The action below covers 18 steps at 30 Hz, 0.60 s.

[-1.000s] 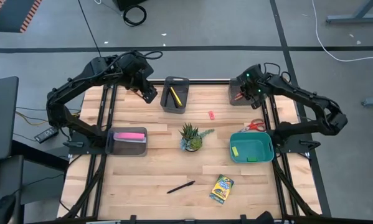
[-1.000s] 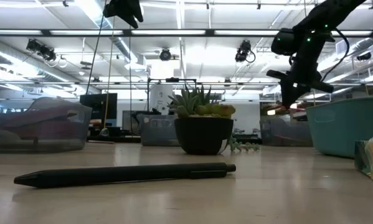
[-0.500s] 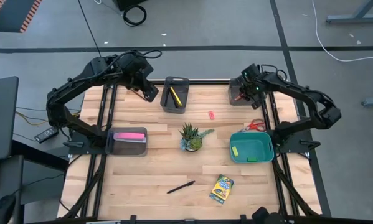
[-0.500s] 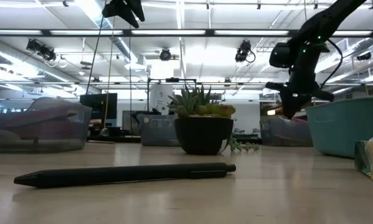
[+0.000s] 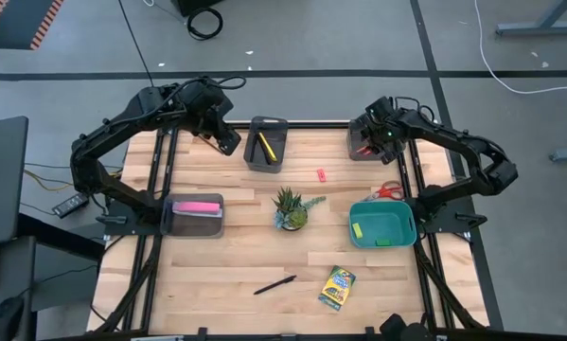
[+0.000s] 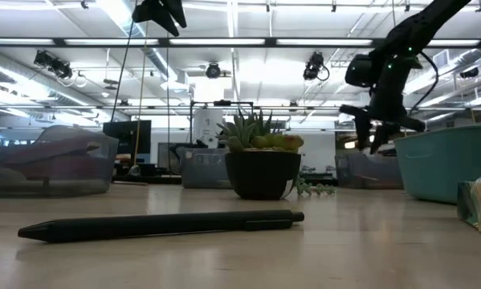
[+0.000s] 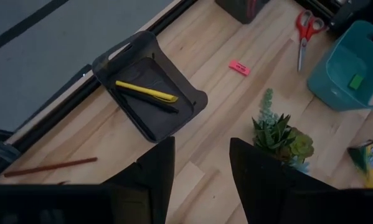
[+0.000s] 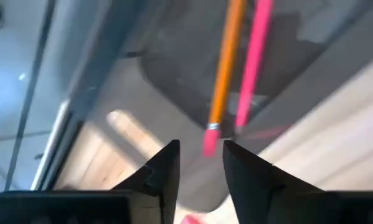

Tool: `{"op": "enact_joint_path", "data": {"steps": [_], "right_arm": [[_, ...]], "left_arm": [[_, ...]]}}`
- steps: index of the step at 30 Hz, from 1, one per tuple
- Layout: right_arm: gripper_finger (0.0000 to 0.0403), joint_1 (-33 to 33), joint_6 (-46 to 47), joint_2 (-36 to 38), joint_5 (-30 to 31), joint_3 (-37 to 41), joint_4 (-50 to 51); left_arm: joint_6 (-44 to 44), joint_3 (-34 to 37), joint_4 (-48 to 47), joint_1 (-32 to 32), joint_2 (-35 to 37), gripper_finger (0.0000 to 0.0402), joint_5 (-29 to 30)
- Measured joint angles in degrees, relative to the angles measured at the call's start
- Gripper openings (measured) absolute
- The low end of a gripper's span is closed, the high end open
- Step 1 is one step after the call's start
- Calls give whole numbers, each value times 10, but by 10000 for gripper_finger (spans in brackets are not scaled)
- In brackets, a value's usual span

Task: Sort crayons/erasers/pens/pencils in bins
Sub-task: Put the black pen into the left black bin

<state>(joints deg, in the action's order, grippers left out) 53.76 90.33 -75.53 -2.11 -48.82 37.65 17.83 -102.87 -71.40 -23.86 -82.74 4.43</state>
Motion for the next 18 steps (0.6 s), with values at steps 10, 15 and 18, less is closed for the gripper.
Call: {"op": "enact_joint_path", "data": {"steps": [10, 15, 18], "right_arm": [[144, -49, -188, 62, -22, -3, -99], [138, -98, -313, 92, -39, -3, -103], [135, -128, -359, 101, -40, -3, -104]], "left_arm": [[-31, 0, -18, -29, -5, 162, 34], [-76, 1, -47, -94, -28, 158, 46], [-107, 2, -52, -140, -47, 151, 45]]}}
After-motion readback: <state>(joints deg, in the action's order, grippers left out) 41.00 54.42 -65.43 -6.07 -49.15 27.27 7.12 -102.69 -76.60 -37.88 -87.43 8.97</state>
